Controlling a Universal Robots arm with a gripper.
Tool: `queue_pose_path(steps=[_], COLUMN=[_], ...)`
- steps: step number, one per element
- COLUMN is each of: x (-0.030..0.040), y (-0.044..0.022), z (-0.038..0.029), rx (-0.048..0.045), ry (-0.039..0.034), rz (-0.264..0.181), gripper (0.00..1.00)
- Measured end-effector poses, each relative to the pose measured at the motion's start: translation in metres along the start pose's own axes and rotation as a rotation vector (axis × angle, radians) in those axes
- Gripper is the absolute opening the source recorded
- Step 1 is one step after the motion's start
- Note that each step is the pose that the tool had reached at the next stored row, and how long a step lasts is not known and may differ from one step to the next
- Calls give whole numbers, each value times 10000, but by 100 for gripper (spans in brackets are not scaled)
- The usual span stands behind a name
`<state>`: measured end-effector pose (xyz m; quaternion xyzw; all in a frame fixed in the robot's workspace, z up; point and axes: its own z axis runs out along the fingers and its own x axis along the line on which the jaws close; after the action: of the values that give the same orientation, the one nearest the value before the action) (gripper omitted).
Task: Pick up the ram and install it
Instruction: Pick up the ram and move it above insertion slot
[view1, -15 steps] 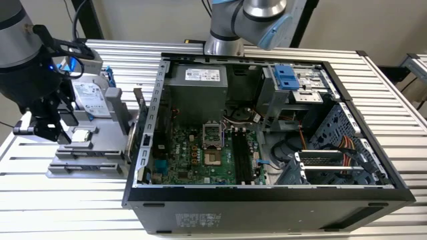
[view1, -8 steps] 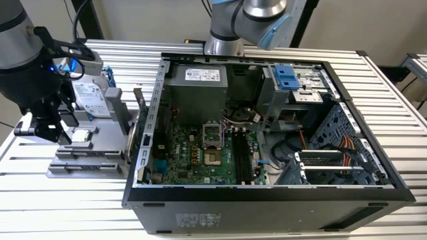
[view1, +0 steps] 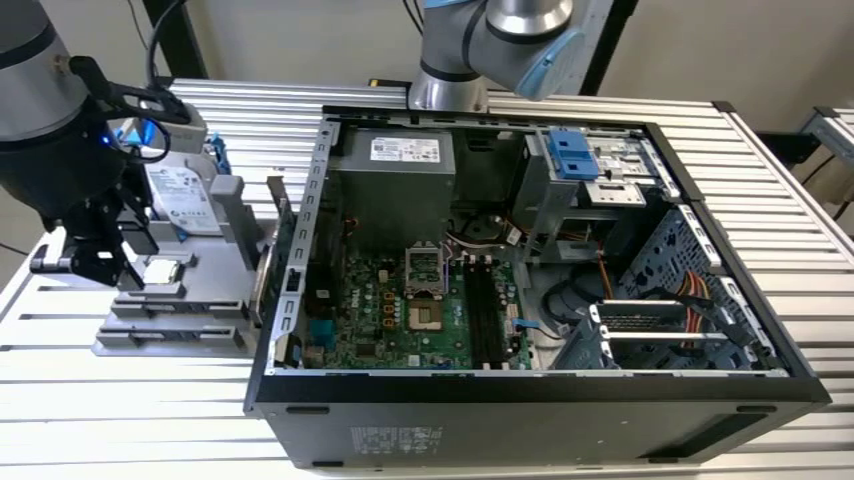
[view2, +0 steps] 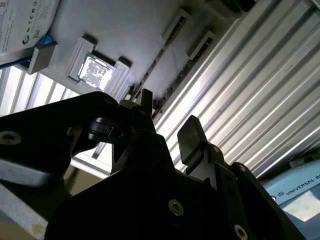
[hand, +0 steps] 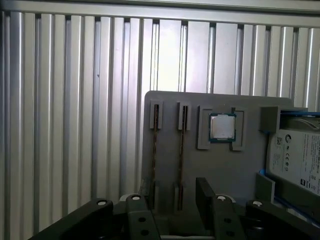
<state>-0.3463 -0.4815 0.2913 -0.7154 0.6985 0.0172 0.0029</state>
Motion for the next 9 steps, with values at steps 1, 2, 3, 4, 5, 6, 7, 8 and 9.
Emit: queue_pose_path(steps=[1,2,3,4,5,6,7,8,9], x=[0,0,0,0,0,0,1,1,1], y=[0,0,0,0,0,0,0,-1,-1], z=[3,5,9,12,15,19,23,28,35], rx=[0,-1,1,0,1,0,1,1,2], ry=[0,1,0,0,-1,0,-1,-1,-2], rz=[0,0,0,0,0,0,0,0,0], gripper=[100,100,100,100,100,100,100,100,100])
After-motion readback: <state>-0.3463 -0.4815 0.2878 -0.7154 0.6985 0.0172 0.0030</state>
